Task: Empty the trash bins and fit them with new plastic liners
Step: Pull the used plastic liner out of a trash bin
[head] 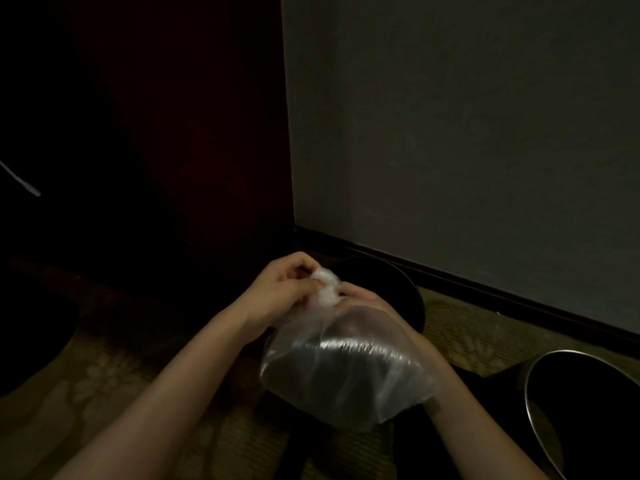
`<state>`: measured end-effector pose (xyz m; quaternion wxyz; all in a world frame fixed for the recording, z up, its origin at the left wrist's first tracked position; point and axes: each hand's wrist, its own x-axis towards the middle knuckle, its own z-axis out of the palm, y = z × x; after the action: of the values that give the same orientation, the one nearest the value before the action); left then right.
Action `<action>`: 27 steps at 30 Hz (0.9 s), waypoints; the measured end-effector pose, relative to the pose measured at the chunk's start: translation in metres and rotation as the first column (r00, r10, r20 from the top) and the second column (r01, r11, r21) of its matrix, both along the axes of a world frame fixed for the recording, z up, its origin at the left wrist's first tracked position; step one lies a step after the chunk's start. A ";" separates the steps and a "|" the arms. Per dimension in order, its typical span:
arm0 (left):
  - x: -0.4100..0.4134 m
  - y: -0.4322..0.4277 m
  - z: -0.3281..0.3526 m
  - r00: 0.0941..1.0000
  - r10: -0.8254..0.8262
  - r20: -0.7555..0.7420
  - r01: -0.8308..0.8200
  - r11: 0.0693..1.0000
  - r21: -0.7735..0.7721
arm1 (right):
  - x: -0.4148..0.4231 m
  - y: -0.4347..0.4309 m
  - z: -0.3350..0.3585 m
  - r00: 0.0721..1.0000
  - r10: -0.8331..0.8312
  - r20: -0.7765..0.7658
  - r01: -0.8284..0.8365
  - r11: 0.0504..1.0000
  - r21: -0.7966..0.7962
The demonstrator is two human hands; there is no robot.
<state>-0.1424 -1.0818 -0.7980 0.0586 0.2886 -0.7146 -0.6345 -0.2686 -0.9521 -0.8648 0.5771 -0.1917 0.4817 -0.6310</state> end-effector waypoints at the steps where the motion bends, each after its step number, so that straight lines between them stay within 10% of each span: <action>1: -0.001 0.001 -0.001 0.999 0.044 0.012 -0.045 0.993 0.110 | 0.001 0.002 0.000 0.999 0.000 -0.045 0.000 1.000 -0.011; 4: -0.005 0.002 -0.002 0.974 0.195 0.119 -0.228 0.872 0.433 | 0.009 0.006 0.004 0.894 -0.031 -0.447 0.006 0.998 -0.058; 8: -0.008 0.001 -0.002 0.892 0.402 0.206 -0.388 0.450 0.804 | 0.029 0.006 -0.004 0.193 0.024 -0.981 0.126 0.991 0.049; 10: -0.009 0.002 -0.001 0.871 0.453 0.190 -0.366 0.342 0.866 | 0.037 0.004 -0.008 0.052 0.003 -0.999 0.161 0.987 0.011; 18: 0.000 0.005 0.003 0.973 0.232 0.009 -0.219 0.900 0.378 | 0.032 0.000 0.009 0.064 -0.097 -0.993 0.253 0.964 -0.077; 27: -0.001 0.016 -0.009 0.977 0.213 -0.019 -0.209 0.930 -0.302 | 0.030 0.000 0.015 -0.236 -0.003 -0.972 0.243 0.968 -0.062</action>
<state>-0.1437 -1.0655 -0.8073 0.1648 0.3555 -0.7684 -0.5059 -0.2387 -0.9525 -0.8501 -0.0702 -0.5167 0.8132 -0.2584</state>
